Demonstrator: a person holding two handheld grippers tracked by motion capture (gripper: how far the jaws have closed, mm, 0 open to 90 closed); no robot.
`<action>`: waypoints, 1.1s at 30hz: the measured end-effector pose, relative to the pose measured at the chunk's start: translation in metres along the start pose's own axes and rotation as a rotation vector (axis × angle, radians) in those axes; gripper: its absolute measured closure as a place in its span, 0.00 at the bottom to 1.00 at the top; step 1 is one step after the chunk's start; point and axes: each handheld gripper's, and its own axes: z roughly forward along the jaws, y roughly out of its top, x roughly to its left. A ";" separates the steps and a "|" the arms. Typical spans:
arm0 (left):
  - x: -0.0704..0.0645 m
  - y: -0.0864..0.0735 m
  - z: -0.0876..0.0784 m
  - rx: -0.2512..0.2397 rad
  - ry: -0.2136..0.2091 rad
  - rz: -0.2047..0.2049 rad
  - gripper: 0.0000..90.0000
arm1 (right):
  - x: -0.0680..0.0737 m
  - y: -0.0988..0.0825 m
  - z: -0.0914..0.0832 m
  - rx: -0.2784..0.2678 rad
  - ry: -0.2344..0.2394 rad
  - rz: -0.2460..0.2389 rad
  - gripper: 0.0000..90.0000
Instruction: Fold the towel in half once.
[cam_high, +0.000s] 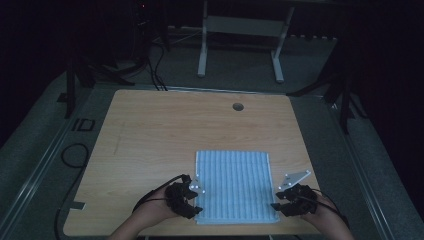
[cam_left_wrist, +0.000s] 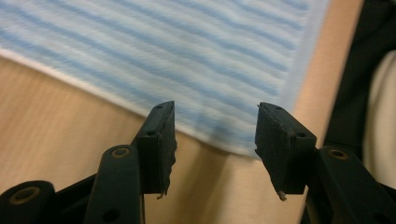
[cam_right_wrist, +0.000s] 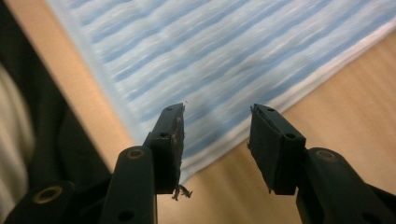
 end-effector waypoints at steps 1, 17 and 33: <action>0.004 0.001 0.001 -0.004 0.000 -0.011 0.53 | -0.003 0.003 0.000 -0.003 -0.006 0.003 0.60; 0.062 0.018 0.011 0.029 0.078 -0.116 0.53 | -0.055 0.039 0.013 -0.006 -0.071 0.069 0.56; 0.121 0.041 0.016 -0.024 0.122 -0.233 0.51 | -0.111 0.062 0.028 -0.002 -0.106 0.155 0.54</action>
